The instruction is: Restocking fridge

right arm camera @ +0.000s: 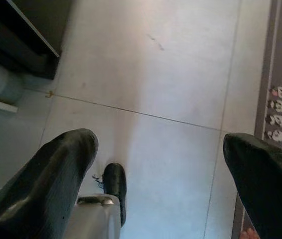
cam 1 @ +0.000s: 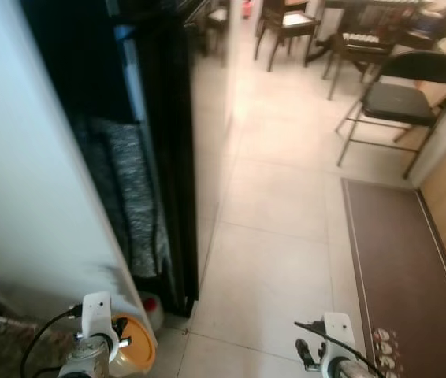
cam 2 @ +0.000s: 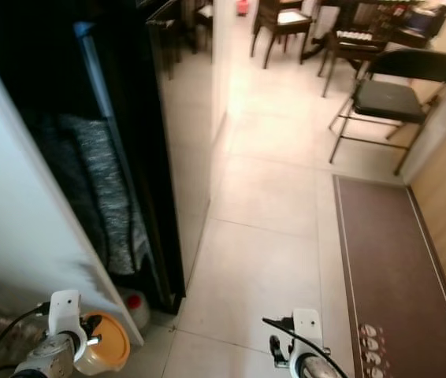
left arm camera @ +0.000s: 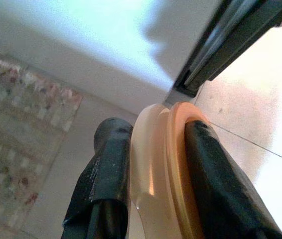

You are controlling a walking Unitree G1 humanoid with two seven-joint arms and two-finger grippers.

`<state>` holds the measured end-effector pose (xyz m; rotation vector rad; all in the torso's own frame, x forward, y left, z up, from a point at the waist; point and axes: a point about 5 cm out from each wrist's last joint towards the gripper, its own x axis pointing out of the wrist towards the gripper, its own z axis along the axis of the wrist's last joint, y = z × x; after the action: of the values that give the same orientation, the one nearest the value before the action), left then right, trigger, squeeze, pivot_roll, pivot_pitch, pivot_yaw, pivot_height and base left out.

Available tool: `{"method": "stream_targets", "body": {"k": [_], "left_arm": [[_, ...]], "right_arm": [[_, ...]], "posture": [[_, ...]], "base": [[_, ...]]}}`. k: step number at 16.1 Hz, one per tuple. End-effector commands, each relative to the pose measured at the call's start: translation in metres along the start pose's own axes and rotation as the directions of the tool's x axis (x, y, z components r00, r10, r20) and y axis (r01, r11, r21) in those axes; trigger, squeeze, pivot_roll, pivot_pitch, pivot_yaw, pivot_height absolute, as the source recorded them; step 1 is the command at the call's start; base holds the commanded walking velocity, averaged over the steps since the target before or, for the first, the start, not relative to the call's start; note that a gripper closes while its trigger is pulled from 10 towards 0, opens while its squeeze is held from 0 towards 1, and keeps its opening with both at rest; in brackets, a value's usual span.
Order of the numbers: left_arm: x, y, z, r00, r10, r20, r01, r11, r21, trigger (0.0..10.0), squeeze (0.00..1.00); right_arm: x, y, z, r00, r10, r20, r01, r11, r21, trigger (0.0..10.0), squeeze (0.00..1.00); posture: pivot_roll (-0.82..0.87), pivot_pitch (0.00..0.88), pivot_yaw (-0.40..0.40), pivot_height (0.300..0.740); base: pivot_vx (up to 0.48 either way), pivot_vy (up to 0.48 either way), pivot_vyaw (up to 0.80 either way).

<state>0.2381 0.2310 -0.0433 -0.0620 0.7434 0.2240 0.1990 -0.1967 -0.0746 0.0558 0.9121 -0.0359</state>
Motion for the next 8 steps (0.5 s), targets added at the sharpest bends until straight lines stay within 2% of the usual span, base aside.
{"method": "stream_targets", "body": {"k": [1, 8], "left_arm": [[-0.0014, 0.0026, -0.0085, 0.999, 0.012, -0.039, -0.012, 1.000, 0.005, 10.0, 0.00], [-0.0009, 0.0004, -0.0070, 0.999, 0.008, -0.037, -0.008, 1.000, 0.007, 10.0, 0.00]], "right_arm": [[0.0000, 0.0013, -0.0007, 1.000, 0.005, 0.003, -0.005, 1.000, 0.004, 10.0, 0.00], [-0.0002, 0.0006, -0.0010, 1.000, -0.011, 0.010, 0.011, 1.000, 0.008, 10.0, 0.00]], "posture": [[-0.01, 0.000, -0.010, 0.740], [-0.01, 0.000, -0.009, 0.740]], "base": [[0.000, 0.000, 0.00], [0.000, 0.361, 0.00]]}}
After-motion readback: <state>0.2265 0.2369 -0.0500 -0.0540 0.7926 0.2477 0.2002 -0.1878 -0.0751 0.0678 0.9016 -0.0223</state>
